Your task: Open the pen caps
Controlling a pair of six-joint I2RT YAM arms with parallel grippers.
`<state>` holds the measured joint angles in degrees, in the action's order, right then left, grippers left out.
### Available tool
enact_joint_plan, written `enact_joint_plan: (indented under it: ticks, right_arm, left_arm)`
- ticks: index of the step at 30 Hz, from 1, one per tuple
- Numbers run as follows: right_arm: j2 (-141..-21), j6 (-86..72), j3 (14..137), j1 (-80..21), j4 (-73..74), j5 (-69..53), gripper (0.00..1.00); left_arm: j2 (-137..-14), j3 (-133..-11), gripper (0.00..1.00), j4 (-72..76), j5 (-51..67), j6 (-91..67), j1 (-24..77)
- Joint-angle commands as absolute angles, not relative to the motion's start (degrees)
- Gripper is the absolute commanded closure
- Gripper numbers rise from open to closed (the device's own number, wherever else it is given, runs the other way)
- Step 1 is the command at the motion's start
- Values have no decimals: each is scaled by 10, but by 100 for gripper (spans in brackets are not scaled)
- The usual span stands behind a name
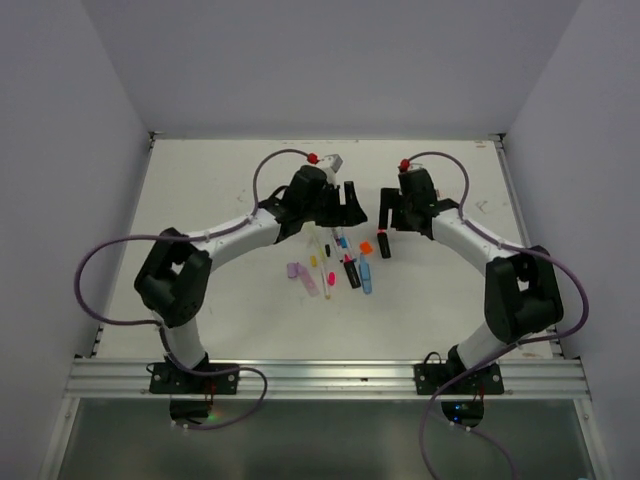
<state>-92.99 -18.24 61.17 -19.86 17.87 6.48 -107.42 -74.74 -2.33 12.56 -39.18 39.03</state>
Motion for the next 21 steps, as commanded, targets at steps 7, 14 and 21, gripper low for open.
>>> enact_joint_plan:
  ticks: [7, 14, 21]
  right_arm:
    - [-962, -211, 670, -75, 201, 150, 15]
    - [-1035, -215, 717, -2, 174, 97, 17]
    - [-1110, -207, 772, 18, 171, 84, 26]
  left_arm:
    - [-854, -665, 1, -67, -21, -327, 388]
    - [-739, -567, 0, -90, -84, -302, 368]
    - [-680, -490, 0, -98, -86, -306, 357]
